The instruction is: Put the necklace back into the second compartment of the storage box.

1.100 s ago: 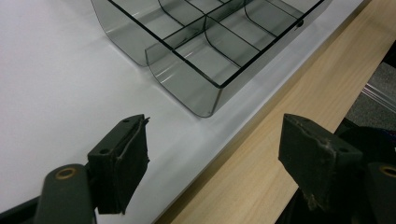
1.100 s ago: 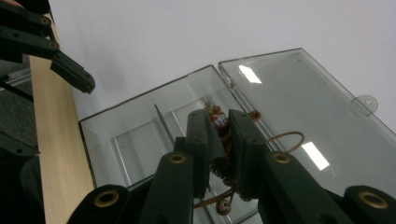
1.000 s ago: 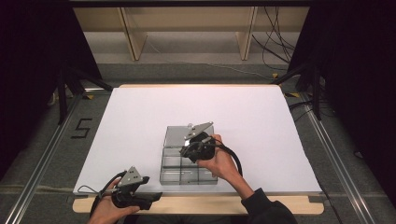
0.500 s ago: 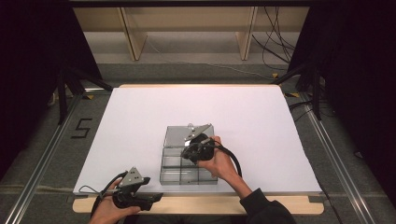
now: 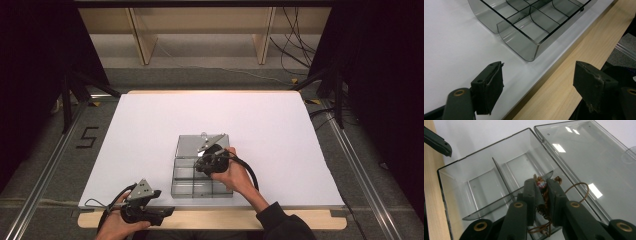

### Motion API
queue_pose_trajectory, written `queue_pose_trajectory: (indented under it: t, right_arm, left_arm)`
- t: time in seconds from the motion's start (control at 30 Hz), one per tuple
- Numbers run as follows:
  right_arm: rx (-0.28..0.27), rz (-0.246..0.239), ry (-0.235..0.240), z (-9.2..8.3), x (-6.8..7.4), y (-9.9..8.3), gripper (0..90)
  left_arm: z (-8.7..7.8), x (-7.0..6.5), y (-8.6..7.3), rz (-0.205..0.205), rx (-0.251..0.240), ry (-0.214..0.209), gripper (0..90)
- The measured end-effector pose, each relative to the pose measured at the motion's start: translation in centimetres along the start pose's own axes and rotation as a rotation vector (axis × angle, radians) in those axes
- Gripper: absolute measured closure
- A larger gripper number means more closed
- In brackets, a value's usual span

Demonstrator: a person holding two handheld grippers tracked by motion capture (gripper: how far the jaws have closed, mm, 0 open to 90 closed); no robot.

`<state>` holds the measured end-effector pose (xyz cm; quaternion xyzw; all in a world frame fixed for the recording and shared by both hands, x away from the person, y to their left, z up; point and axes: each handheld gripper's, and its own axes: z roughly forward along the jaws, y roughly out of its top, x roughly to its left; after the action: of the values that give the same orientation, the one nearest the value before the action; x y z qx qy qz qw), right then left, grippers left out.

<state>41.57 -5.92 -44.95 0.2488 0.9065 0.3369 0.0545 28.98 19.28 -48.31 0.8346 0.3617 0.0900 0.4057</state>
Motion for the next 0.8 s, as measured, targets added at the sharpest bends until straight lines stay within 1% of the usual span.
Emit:
queue_pose_trajectory:
  t: [0.03, 0.07, 0.1, 0.13, 0.17, 0.23, 0.27, 0.3, 0.37, 0.4, 0.43, 0.47, 0.5, 0.53, 0.57, 0.6, 0.63, 0.67, 0.7, 0.73, 0.77, 0.8]
  right_arm:
    - [0.004, 0.009, 0.002, 0.0, 0.1, 0.0, 78.8]
    - [0.006, 0.005, 0.001, 0.0, 0.0, 0.0, 78.7]
    - [0.009, 0.008, 0.001, 0.1, 0.0, 0.0, 78.5]
    - [0.010, 0.015, 0.001, 0.2, 0.1, -0.1, 78.2]
    - [0.016, 0.013, 0.002, 0.2, 0.0, -0.1, 77.8]
    - [0.012, 0.014, 0.008, 0.2, -0.1, -0.2, 76.7]
    - [0.011, 0.042, 0.008, 0.2, 0.0, -0.2, 76.2]
    - [0.002, 0.024, 0.001, 0.1, -0.1, -0.1, 75.4]
    - [0.003, 0.025, 0.011, 0.0, -0.1, -0.1, 72.8]
    - [0.007, 0.048, 0.017, -0.2, 0.0, -0.1, 72.6]
    - [-0.004, 0.030, 0.017, -0.4, 0.0, 0.0, 71.8]
    - [-0.018, 0.030, 0.005, -0.4, -0.1, 0.0, 71.0]
    - [-0.023, 0.026, 0.008, -0.6, -0.1, 0.1, 70.4]
    - [-0.032, 0.047, 0.006, -0.7, 0.1, 0.1, 70.4]
    - [-0.031, 0.028, -0.003, -0.9, 0.0, 0.2, 70.4]
    - [-0.050, 0.019, 0.001, -1.0, 0.0, 0.3, 69.9]
    - [-0.039, 0.027, -0.001, -1.3, 0.0, 0.3, 69.8]
    - [-0.054, 0.031, -0.009, -1.3, 0.0, 0.3, 69.7]
    - [-0.053, 0.026, -0.004, -1.5, 0.0, 0.3, 69.5]
    - [-0.050, 0.038, -0.016, -1.7, 0.0, 0.3, 69.4]
    - [-0.058, 0.041, -0.010, -1.7, -0.1, 0.3, 68.8]
    - [-0.052, 0.042, -0.012, -2.0, -0.2, 0.3, 68.1]
  left_arm:
    - [0.0, 0.0, 0.0, 0.000, 0.000, -0.001, 23.3]
    - [0.0, 0.0, 0.0, 0.002, 0.000, -0.001, 23.3]
    - [0.0, 0.0, 0.0, -0.004, -0.001, -0.003, 23.3]
    - [0.0, 0.0, 0.0, -0.001, 0.000, -0.005, 23.3]
    - [0.1, 0.0, -0.1, -0.002, -0.006, -0.008, 23.3]
    - [0.1, 0.0, -0.1, -0.003, -0.005, -0.009, 23.3]
    - [0.1, 0.0, -0.1, -0.004, -0.006, -0.008, 23.3]
    - [0.1, 0.0, -0.1, -0.004, -0.005, -0.008, 23.3]
    - [0.0, 0.0, 0.0, -0.004, 0.000, -0.007, 23.3]
    - [0.0, 0.0, 0.0, -0.004, -0.002, -0.006, 23.3]
    - [0.0, 0.0, 0.0, 0.001, 0.002, -0.006, 23.3]
    - [0.1, 0.0, -0.1, -0.005, -0.009, -0.009, 23.3]
    - [0.1, 0.0, -0.1, -0.004, -0.008, -0.009, 23.3]
    - [0.1, 0.0, -0.1, -0.003, -0.007, -0.009, 23.3]
    - [0.1, 0.0, -0.1, -0.004, -0.008, -0.010, 23.3]
    - [0.1, 0.0, -0.1, -0.004, -0.008, -0.009, 23.3]
    - [0.1, 0.0, -0.1, -0.005, -0.008, -0.009, 23.3]
    - [0.1, 0.0, -0.1, -0.006, -0.008, -0.009, 23.3]
    - [0.1, 0.0, -0.1, -0.004, -0.009, -0.009, 23.3]
    - [0.1, 0.0, -0.1, -0.005, -0.009, -0.008, 23.3]
    - [0.2, -0.1, -0.1, -0.024, -0.020, -0.007, 23.3]
    - [0.1, 0.1, -0.1, -0.006, -0.003, 0.005, 23.3]
